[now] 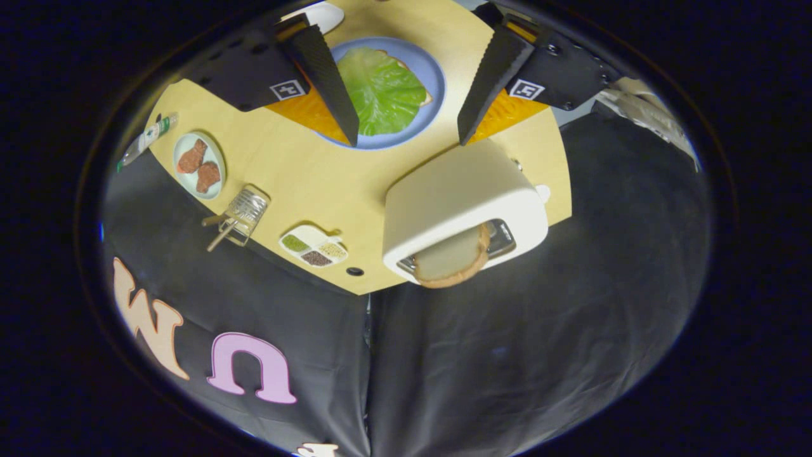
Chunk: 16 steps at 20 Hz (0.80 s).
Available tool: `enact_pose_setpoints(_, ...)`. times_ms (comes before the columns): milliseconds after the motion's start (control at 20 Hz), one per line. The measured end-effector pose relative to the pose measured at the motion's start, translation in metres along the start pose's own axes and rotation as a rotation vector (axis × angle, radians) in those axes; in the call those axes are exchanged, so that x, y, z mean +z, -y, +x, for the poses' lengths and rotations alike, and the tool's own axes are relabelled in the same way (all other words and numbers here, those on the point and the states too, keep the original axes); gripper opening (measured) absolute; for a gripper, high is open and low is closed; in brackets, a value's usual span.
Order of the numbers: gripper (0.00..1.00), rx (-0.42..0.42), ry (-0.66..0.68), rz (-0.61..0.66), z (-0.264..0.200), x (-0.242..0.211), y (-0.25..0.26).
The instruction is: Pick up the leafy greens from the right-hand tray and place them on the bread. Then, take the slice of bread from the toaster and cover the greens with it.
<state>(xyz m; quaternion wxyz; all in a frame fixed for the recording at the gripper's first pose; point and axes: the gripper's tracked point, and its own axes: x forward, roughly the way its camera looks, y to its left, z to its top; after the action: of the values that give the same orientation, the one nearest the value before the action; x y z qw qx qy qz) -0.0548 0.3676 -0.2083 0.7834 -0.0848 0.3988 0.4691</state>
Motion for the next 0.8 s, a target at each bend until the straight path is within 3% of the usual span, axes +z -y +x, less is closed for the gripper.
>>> enact_pose_setpoints(800,0.97,0.111,0.048,0.164,0.027,0.102,-0.046)
